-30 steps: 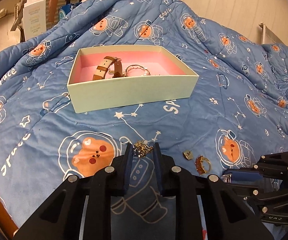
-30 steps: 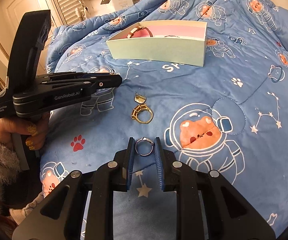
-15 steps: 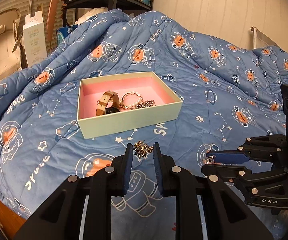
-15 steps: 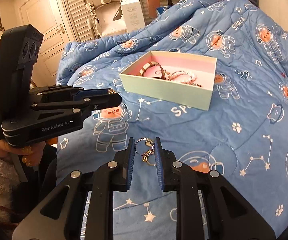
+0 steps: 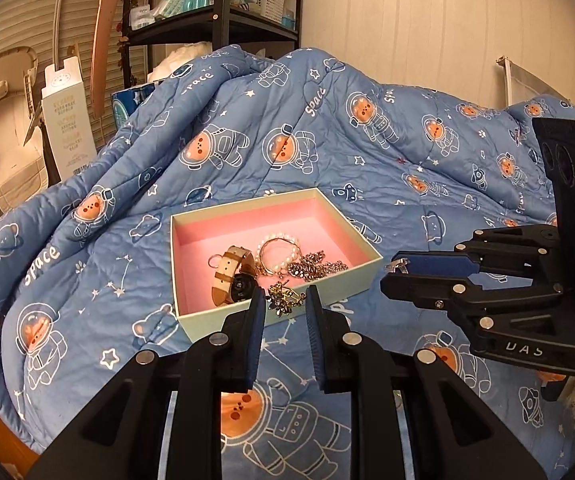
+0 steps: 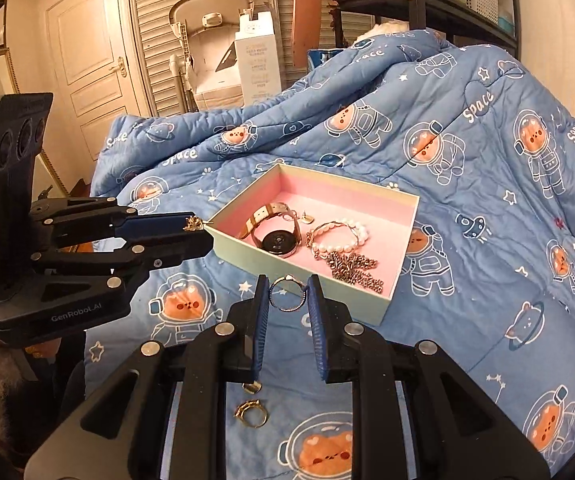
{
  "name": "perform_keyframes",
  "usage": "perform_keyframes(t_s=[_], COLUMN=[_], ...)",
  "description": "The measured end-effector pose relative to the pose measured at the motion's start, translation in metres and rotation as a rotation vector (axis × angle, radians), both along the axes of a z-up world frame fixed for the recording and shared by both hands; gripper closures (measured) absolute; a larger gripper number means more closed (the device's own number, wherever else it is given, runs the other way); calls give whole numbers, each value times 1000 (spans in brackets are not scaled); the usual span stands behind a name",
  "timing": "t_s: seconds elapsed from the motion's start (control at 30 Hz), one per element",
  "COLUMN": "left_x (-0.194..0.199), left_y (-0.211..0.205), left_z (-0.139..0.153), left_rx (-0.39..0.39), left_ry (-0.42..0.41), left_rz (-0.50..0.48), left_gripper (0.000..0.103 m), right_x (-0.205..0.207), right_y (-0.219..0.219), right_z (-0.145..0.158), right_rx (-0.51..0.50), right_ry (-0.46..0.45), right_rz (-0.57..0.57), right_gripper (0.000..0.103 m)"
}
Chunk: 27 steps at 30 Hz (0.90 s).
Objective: Organize jewelry
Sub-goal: 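Carry the gold charm into the box with the left tool while the right tool drops the silver ring in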
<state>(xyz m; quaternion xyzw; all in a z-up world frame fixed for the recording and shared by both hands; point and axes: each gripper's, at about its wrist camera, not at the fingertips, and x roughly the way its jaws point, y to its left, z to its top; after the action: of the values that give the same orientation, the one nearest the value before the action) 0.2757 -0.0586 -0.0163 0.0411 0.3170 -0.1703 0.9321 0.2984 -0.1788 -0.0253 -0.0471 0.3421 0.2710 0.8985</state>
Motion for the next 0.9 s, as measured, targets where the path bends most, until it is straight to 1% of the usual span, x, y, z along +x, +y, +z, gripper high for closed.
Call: perform_keyframes(t_s=[0.07,0.2,0.33,0.6,0.73,0.8,0.9], left_x=[9,30,51,95,119,129,145], left_y=[1,3,9,19,23,22,22], left_z=[0,-1,-1,-7,-13,-16,-20], left_rx=[1,26,8,18,36,45,13], left_ry=[-1,-1,14,54,80,97,142], left_rz=[1,4,21,40,33,25,9], left_gripper=[83,83,83,83,83,83,83], right_x=[9,28,49,81,98,109,121], right_y=[1,3,3,16,24,28,32], right_z=[0,1,-2,-10,-16,-22,-31], right_rx=[-3,-22,-27,-80,-109,-120,-136], right_ry=[1,-3,18,21,26,45,70], right_rz=[-1,2,6,19,27,33,32], right_gripper=[83,83,83,83,83,83,83])
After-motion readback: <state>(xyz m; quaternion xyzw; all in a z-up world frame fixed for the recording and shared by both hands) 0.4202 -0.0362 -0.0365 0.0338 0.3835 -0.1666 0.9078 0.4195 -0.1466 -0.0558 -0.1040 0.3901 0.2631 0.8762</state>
